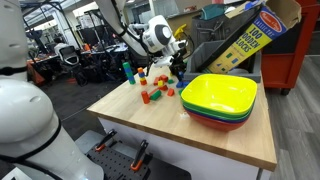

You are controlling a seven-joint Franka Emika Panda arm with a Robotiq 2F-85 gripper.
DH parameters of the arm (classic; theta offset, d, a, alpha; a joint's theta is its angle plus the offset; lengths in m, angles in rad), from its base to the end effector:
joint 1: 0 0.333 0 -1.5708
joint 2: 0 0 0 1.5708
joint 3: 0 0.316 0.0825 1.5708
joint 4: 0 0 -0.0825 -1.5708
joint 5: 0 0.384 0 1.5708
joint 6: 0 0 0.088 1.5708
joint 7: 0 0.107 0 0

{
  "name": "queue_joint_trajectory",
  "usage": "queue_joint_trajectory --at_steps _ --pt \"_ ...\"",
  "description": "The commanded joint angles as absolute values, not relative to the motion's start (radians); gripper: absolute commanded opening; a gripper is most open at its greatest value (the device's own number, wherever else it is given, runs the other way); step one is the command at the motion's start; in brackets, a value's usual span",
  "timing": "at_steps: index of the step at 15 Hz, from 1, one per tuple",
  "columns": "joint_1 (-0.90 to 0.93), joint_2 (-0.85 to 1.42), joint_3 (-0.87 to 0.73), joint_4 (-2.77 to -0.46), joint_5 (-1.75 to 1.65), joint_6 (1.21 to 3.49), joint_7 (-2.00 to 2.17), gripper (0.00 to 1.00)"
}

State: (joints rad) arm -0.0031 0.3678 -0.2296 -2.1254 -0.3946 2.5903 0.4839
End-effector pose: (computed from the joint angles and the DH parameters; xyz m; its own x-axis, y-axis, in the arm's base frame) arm 0.5721 -0.1263 0.2480 0.9258 -0.3334 0.1783 -0.3708 -0.8927 0.2560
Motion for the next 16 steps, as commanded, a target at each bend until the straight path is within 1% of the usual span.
queue_joint_trajectory --at_steps 1,7,16 --pt "0.01 0.385 -0.244 -2.104 -0.359 2.537 0.489 1.0" --pt "-0.002 0.388 -0.224 -2.11 -0.275 2.497 0.475 1.0" --pt "-0.018 0.412 -0.199 -2.056 -0.162 2.504 0.438 1.0"
